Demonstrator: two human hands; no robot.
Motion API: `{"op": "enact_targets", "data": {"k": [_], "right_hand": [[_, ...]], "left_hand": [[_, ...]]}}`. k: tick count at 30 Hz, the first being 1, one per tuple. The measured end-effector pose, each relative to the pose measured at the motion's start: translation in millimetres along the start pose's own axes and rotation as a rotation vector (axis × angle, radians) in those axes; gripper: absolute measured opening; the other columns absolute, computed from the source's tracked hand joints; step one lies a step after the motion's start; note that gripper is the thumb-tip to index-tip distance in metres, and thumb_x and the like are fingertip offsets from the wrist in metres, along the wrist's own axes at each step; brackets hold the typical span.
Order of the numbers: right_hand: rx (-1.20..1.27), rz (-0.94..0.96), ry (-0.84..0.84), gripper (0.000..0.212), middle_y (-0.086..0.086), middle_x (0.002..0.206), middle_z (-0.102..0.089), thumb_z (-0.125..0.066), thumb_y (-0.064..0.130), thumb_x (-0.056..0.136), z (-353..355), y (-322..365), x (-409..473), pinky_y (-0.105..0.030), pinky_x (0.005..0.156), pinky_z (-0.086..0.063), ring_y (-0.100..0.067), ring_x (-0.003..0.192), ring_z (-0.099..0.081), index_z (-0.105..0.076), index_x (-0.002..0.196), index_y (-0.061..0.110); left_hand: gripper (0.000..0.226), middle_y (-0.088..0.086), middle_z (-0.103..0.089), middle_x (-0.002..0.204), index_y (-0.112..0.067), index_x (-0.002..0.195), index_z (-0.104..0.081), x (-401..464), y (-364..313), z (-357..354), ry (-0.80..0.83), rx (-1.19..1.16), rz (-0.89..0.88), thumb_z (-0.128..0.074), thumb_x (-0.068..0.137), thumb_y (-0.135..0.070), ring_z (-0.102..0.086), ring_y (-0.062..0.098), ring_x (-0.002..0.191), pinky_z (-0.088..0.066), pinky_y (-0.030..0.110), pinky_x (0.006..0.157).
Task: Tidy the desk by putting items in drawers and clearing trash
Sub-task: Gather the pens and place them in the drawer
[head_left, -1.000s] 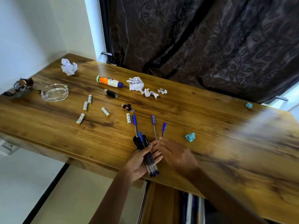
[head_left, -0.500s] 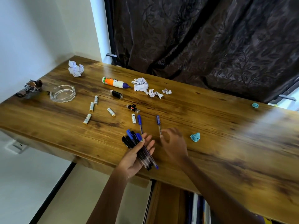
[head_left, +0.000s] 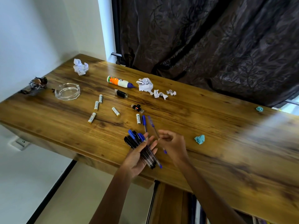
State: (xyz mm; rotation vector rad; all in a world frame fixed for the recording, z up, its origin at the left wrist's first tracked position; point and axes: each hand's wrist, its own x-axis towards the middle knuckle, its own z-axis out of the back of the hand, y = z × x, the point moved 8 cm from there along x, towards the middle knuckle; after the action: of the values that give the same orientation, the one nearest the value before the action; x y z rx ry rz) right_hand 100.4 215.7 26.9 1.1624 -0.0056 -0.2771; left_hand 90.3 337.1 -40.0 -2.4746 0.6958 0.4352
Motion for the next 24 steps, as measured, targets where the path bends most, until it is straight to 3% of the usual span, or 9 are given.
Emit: {"op": "enact_targets", "data": {"k": [3,6,8,10,12,17,19,22,24], "right_hand": [[-0.046,0.012,0.134,0.022,0.008,0.091,-0.069,-0.066,0.013,0.083,-20.4,0.6,-23.7,-0.013,0.069,-0.052,-0.004,0.083,-0.065,-0.068,0.104,0.020],[0.002,-0.011,0.053,0.010,0.010,0.084,-0.070,-0.062,0.017,0.086,-17.4,-3.1,-29.2,-0.019,0.066,-0.053,0.000,0.071,-0.063,-0.068,0.091,0.024],[0.039,-0.051,-0.028,0.010,0.008,0.083,-0.068,-0.060,0.016,0.088,-10.7,-6.2,-22.4,-0.029,0.067,-0.054,-0.006,0.068,-0.061,-0.066,0.086,0.024],[0.011,-0.053,-0.071,0.009,0.003,0.088,-0.068,-0.058,0.015,0.088,-8.3,-5.6,-8.2,-0.027,0.065,-0.053,-0.008,0.071,-0.060,-0.065,0.090,0.021],[-0.100,-0.024,-0.049,0.012,-0.001,0.095,-0.068,-0.058,0.015,0.089,-16.6,-2.8,11.3,-0.016,0.064,-0.047,-0.006,0.075,-0.059,-0.065,0.098,0.015],[-0.398,0.030,0.010,0.031,-0.003,0.110,-0.059,-0.065,0.025,0.085,-53.1,-1.0,44.2,-0.014,0.065,-0.041,-0.011,0.092,-0.056,-0.059,0.113,0.011],[-0.470,0.039,-0.009,0.029,-0.004,0.111,-0.060,-0.065,0.019,0.085,-58.9,0.6,46.1,-0.015,0.067,-0.042,-0.012,0.094,-0.058,-0.060,0.112,0.010],[-0.487,-0.020,-0.051,0.023,-0.006,0.106,-0.067,-0.064,0.011,0.085,-51.4,0.9,43.1,-0.011,0.057,-0.039,-0.013,0.092,-0.064,-0.063,0.108,0.008],[-0.407,-0.119,-0.048,0.022,-0.005,0.100,-0.068,-0.065,0.011,0.085,-38.6,-6.5,38.3,-0.015,0.058,-0.046,-0.014,0.089,-0.065,-0.064,0.106,0.007]], "left_hand": [[0.039,0.007,-0.071,0.106,-0.013,0.118,-0.061,-1.0,-1.2,-0.6,-0.008,0.039,0.000,-0.060,0.080,-0.019,-0.070,0.018,0.089,-0.057,0.034,0.081],[0.042,0.008,-0.070,0.111,-0.008,0.124,-0.056,-0.6,-4.0,4.2,-0.021,-0.010,0.001,-0.058,0.082,-0.009,-0.071,0.017,0.088,-0.056,0.033,0.084],[0.038,0.010,-0.069,0.112,-0.006,0.124,-0.056,-2.3,-6.0,7.8,-0.028,-0.032,0.005,-0.055,0.086,-0.004,-0.071,0.017,0.087,-0.058,0.033,0.081],[0.038,0.010,-0.068,0.114,-0.007,0.126,-0.055,-4.3,-8.8,11.6,-0.034,-0.019,0.001,-0.055,0.087,-0.005,-0.071,0.017,0.089,-0.059,0.032,0.077],[0.043,0.011,-0.066,0.118,-0.009,0.127,-0.054,-7.0,-11.8,14.0,-0.039,-0.003,-0.005,-0.058,0.084,-0.006,-0.070,0.017,0.093,-0.059,0.030,0.074],[0.048,0.011,-0.069,0.112,-0.008,0.126,-0.055,-12.6,-18.3,18.1,-0.078,0.036,-0.049,-0.062,0.078,-0.007,-0.071,0.017,0.090,-0.058,0.027,0.068],[0.047,0.011,-0.070,0.110,-0.009,0.125,-0.056,-13.5,-19.0,20.0,-0.099,0.043,-0.056,-0.062,0.078,-0.007,-0.072,0.018,0.087,-0.058,0.028,0.066],[0.045,0.012,-0.070,0.109,-0.009,0.127,-0.054,-13.9,-18.9,22.0,-0.129,0.045,-0.058,-0.061,0.082,-0.004,-0.071,0.021,0.087,-0.059,0.031,0.067],[0.041,0.013,-0.069,0.111,-0.009,0.127,-0.054,-14.1,-17.0,21.9,-0.140,0.066,-0.051,-0.059,0.086,-0.005,-0.071,0.022,0.088,-0.059,0.033,0.069]]}}
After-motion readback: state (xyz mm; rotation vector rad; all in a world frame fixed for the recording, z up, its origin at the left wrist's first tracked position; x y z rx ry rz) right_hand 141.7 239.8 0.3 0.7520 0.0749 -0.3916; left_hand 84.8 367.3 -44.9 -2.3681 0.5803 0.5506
